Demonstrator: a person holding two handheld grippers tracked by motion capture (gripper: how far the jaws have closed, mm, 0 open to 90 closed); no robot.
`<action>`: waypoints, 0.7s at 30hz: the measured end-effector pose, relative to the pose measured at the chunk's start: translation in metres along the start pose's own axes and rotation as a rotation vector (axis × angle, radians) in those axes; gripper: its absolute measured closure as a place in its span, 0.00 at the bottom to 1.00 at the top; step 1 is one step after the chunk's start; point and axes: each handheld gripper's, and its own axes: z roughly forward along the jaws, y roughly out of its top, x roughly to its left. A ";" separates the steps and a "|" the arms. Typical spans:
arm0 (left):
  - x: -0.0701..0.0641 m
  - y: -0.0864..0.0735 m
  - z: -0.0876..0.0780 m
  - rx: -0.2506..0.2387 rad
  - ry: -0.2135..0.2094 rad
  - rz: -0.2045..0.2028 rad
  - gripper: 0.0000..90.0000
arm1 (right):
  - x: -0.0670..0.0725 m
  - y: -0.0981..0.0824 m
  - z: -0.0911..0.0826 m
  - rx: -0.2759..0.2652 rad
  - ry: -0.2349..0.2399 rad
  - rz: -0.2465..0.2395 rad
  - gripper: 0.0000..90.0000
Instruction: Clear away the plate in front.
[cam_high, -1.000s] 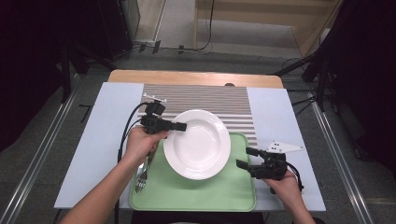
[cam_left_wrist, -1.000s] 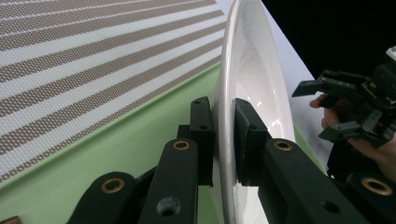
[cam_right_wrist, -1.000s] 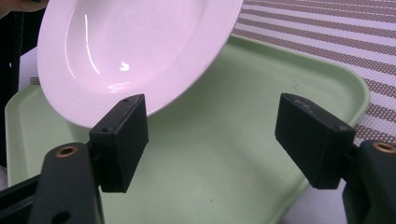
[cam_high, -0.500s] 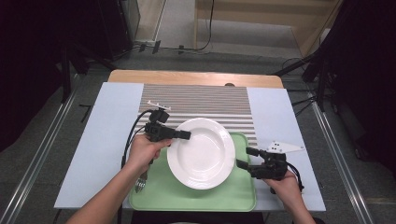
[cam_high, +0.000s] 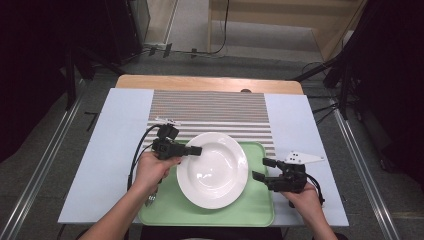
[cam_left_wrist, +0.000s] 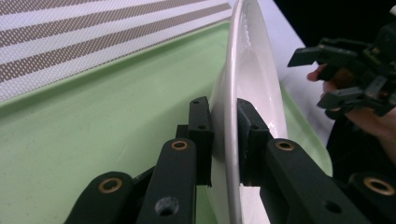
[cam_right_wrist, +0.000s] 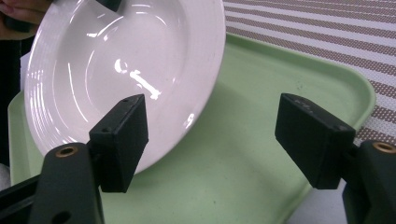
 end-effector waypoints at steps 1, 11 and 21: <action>0.000 -0.001 0.002 -0.001 0.010 0.001 0.88 | 0.000 0.000 0.000 0.002 -0.003 -0.002 0.27; 0.010 -0.004 0.003 -0.004 0.001 -0.022 0.88 | 0.001 0.000 0.001 0.007 -0.004 -0.005 0.28; 0.020 -0.007 0.007 -0.014 0.009 -0.035 0.89 | 0.001 0.000 0.001 0.008 0.000 -0.008 0.27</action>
